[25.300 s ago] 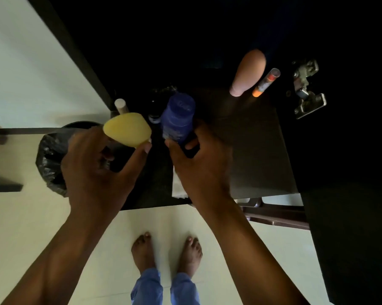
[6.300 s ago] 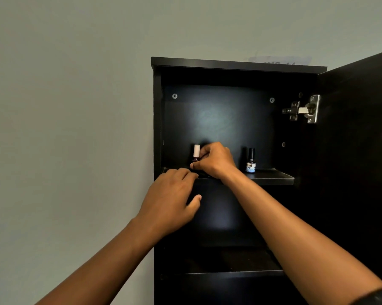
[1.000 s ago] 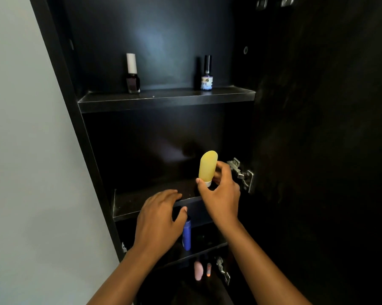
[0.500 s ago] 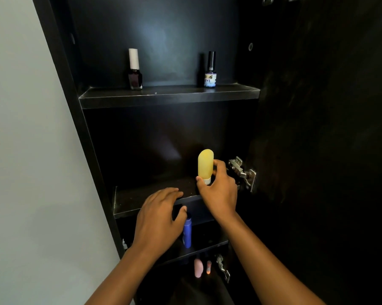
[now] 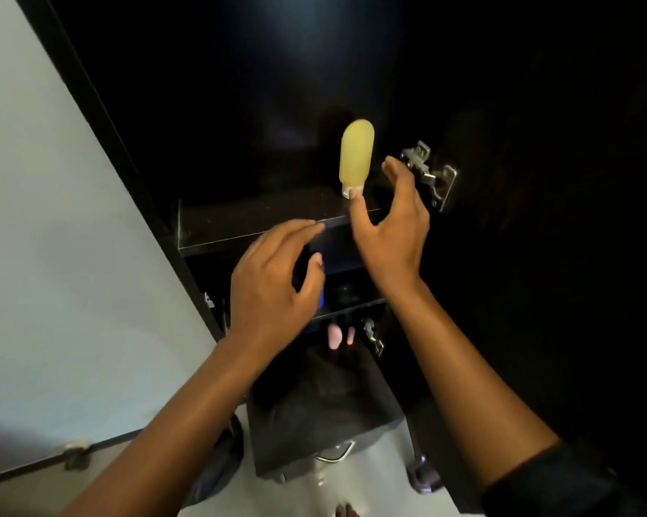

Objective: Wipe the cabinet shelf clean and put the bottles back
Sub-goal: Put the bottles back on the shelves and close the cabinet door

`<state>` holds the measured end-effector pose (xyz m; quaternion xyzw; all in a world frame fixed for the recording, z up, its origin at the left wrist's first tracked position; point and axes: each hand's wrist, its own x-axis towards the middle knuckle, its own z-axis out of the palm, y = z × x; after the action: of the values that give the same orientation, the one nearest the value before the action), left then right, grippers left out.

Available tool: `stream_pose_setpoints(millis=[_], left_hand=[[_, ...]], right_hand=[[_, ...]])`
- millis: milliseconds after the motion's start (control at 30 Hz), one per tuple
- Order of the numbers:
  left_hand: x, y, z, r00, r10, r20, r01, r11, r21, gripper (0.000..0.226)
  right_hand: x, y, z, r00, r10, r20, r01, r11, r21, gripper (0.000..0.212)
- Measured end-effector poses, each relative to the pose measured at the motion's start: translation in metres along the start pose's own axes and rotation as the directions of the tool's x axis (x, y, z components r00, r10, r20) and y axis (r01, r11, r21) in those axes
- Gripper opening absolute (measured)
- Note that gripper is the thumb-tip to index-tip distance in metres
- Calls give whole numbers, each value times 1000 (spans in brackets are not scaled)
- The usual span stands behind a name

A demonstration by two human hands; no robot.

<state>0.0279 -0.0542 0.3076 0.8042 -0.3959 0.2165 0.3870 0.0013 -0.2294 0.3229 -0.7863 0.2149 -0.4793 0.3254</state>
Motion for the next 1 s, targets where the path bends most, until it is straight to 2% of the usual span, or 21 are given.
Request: stream_pose_setpoints(millis=[67, 133, 233, 300, 400, 500, 600, 667, 800, 867, 1000], left_hand=[[-19, 1, 12, 998, 55, -14, -56, 995, -77, 29], [-44, -5, 33, 997, 51, 51, -44, 990, -137, 24], [-83, -21, 69, 958, -87, 274, 128, 982, -137, 20], [-109, -33, 94, 887, -203, 414, 270, 956, -111, 21], [-139, -55, 133, 769, -351, 535, 462, 883, -84, 26], [-156, -83, 174, 655, -487, 578, 604, 797, -13, 42], [-166, -114, 218, 571, -591, 570, 705, 708, 28, 66], [-171, -135, 248, 552, -629, 547, 737, 676, 33, 79], [-176, -165, 296, 560, -662, 499, 736, 674, 69, 89], [-178, -176, 312, 574, -658, 488, 724, 686, 74, 91], [-186, -193, 331, 624, -638, 452, 698, 715, 46, 86]], right_hand=[[-22, 10, -10, 995, -55, -88, 60, 997, 57, 43], [-54, 28, -16, 991, -39, -129, 54, 993, 109, 23], [-104, 70, -12, 996, 79, -37, -72, 985, 155, 5], [-137, 107, -3, 984, 169, 53, -173, 981, 88, 4], [-180, 169, 18, 922, 330, 203, -306, 942, -140, 10], [-219, 230, 50, 788, 518, 333, -425, 849, -315, 19], [-235, 267, 81, 694, 580, 426, -428, 808, -405, 29], [-237, 284, 99, 695, 583, 422, -417, 804, -423, 43], [-247, 307, 124, 694, 574, 435, -449, 817, -361, 73], [-252, 318, 131, 697, 561, 446, -442, 826, -349, 77], [-255, 333, 140, 743, 543, 391, -466, 839, -281, 71]])
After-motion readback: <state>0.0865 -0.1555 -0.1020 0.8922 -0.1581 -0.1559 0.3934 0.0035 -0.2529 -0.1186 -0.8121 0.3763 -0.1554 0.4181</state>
